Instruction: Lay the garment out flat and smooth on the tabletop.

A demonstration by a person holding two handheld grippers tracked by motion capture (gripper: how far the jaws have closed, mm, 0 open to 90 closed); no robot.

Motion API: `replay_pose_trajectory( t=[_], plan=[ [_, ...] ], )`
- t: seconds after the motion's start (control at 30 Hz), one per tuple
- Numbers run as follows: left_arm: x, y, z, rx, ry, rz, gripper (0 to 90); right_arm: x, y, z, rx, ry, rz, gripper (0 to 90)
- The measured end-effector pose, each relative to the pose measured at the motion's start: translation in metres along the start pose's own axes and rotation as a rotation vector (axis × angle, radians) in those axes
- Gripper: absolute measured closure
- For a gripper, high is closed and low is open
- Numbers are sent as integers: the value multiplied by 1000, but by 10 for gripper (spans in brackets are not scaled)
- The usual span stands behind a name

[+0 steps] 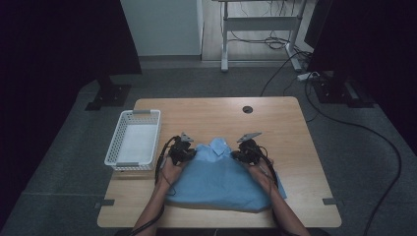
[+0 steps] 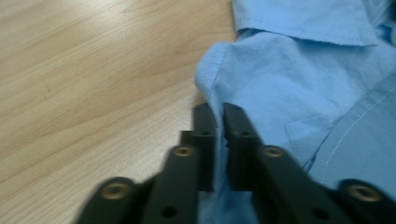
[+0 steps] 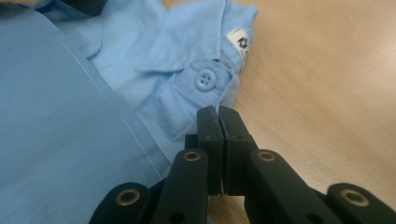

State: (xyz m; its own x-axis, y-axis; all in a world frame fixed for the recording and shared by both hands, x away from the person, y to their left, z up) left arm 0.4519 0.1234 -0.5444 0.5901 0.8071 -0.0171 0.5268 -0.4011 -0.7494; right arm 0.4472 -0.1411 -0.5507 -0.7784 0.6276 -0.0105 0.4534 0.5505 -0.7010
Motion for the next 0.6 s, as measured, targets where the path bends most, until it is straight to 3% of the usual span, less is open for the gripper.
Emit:
replay_pose_trajectory(
  t=[0.03, 0.07, 0.13, 0.17, 0.2, 0.23, 0.27, 0.3, 0.33, 0.4, 0.5, 0.6],
  plan=[
    [-3, -12, -4, -63, 7, -14, 882, 2, -8, -4, -22, -24, 31, 886],
    [-5, -32, -12, -160, -15, 1, 884, 5, -23, -11, -59, -45, 61, 887],
    [-10, -69, -26, -290, -9, -4, 883, 14, -72, -35, -159, -99, 195, 887],
    [-14, -97, -37, -379, 4, -10, 883, 18, -91, -44, -198, -118, 232, 886],
    [-15, -116, -46, -447, 11, -36, 881, 26, -121, -60, -266, -134, 279, 881],
    [-12, -128, -54, -489, 4, -90, 876, 32, -141, -73, -329, -161, 312, 867],
    [-4, -129, -62, -462, -18, -147, 855, 36, -152, -83, -376, -193, 323, 742],
    [7, -121, -68, -366, -61, -199, 761, 35, -155, -93, -384, -202, 343, 550],
    [19, -111, -70, -290, -107, -223, 597, 29, -151, -99, -355, -187, 354, 477],
    [32, -97, -60, -226, -157, -189, 501, 11, -139, -95, -322, -133, 339, 389],
    [31, -75, -37, -162, -150, -161, 402, -13, -117, -64, -267, -29, 267, 374],
    [32, -46, -20, -59, -160, -128, 374, -26, -90, -32, -188, 60, 198, 379]
  ],
)
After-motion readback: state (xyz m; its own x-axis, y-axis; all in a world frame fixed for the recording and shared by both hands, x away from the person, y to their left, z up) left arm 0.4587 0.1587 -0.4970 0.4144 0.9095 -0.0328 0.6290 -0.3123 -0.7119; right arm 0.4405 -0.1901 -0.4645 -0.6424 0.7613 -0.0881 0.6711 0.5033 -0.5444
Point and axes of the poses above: each handheld gripper's, and its own axes: y roughly forward along the jaws, z roughly out of its underside, x roughly to its left, the point moved 2 cm from there along y, roughly forward along the jaws, and after that the axes turned 7 degrees about -y, right-handed, at the moved point
